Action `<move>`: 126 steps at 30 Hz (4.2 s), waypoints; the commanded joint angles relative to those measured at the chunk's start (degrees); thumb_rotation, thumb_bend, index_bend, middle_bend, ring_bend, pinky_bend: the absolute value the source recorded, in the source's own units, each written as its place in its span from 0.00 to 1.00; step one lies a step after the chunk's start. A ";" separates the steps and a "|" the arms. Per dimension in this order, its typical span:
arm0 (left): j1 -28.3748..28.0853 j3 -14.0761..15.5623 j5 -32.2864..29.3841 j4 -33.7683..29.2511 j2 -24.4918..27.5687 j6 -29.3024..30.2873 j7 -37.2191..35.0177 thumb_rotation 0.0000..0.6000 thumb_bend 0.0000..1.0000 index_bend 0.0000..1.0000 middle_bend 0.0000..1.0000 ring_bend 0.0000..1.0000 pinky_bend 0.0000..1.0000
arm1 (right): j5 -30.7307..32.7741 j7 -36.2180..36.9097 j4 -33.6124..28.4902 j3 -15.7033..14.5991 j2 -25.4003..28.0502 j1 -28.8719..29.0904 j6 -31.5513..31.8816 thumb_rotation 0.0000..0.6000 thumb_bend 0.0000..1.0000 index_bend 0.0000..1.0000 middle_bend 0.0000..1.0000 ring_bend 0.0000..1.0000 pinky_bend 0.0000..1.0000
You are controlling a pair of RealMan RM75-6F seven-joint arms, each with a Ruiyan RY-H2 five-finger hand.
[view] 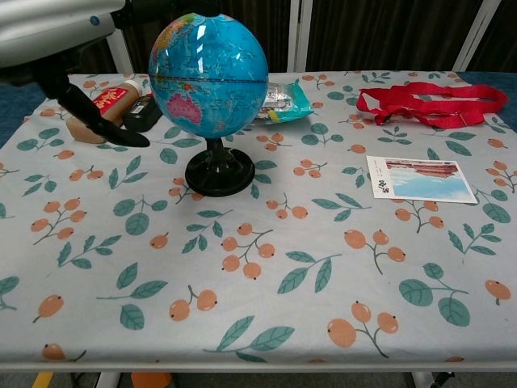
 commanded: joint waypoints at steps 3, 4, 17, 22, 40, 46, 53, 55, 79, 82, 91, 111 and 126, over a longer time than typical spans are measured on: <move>-0.22 0.43 -0.97 0.53 -0.35 0.27 0.32 1.00 0.01 0.04 0.02 0.00 0.11 | 0.26 0.46 0.39 0.11 0.05 -0.11 0.14 1.00 0.17 0.00 0.00 0.00 0.00; -0.17 0.61 -1.17 0.50 -0.34 0.42 0.48 1.00 0.01 0.04 0.02 0.00 0.11 | 0.28 0.56 0.46 0.12 0.06 -0.15 0.20 1.00 0.17 0.00 0.00 0.00 0.00; 0.17 2.54 -2.52 0.37 -0.05 1.40 0.62 1.00 0.01 0.04 0.02 0.00 0.11 | 0.28 0.40 0.87 0.25 -0.26 -0.11 0.31 1.00 0.17 0.00 0.00 0.00 0.00; 0.20 2.85 -3.26 0.72 -0.12 1.62 0.64 1.00 0.01 0.03 0.02 0.00 0.11 | 0.44 0.43 1.04 0.27 -0.30 -0.14 0.24 1.00 0.17 0.00 0.00 0.00 0.00; 6.38 3.47 -8.50 1.18 6.20 8.51 -1.85 1.00 0.01 0.04 0.03 0.00 0.11 | 0.22 -0.30 0.62 0.31 -0.43 -0.05 0.29 1.00 0.17 0.00 0.00 0.00 0.00; 4.88 3.39 -4.90 -0.19 5.76 8.53 -1.16 1.00 0.01 0.04 0.03 0.00 0.11 | 0.26 -0.58 0.43 0.30 -0.47 -0.02 0.20 1.00 0.17 0.00 0.00 0.00 0.00; 0.91 2.61 -2.92 -0.64 2.57 4.57 1.57 1.00 0.01 0.04 0.05 0.00 0.11 | 0.59 -0.05 0.80 0.43 -0.58 -0.02 0.14 1.00 0.17 0.00 0.00 0.00 0.00; -0.02 2.14 -2.96 -0.57 1.69 3.82 1.91 1.00 0.01 0.04 0.05 0.00 0.11 | 0.62 0.21 0.95 0.46 -0.57 -0.04 0.20 1.00 0.17 0.00 0.00 0.00 0.00; -2.00 2.36 -5.73 -0.03 0.57 1.65 2.31 1.00 0.01 0.04 0.07 0.00 0.11 | 1.03 1.11 1.24 0.39 -0.55 -0.07 -0.17 1.00 0.17 0.00 0.00 0.00 0.00; -1.76 2.25 -6.53 0.49 0.88 1.86 1.92 1.00 0.01 0.04 0.07 0.00 0.11 | 1.09 1.02 1.16 0.42 -0.52 -0.06 -0.21 1.00 0.17 0.00 0.00 0.00 0.00; 2.06 3.15 -10.06 1.28 5.20 4.64 0.78 1.00 0.01 0.04 0.08 0.00 0.11 | 1.30 0.94 1.07 0.48 -0.44 -0.16 -0.16 1.00 0.17 0.00 0.00 0.00 0.00; 1.23 3.30 -2.74 -1.96 4.61 6.99 0.59 1.00 0.01 0.04 0.08 0.00 0.11 | 1.28 0.31 0.34 0.51 -0.32 0.05 -0.49 1.00 0.17 0.00 0.00 0.00 0.00; -3.07 1.78 -4.83 0.24 -0.11 1.75 1.77 1.00 0.01 0.04 0.08 0.00 0.11 | 1.50 2.51 1.50 0.61 -0.12 -0.29 0.08 1.00 0.17 0.00 0.00 0.00 0.00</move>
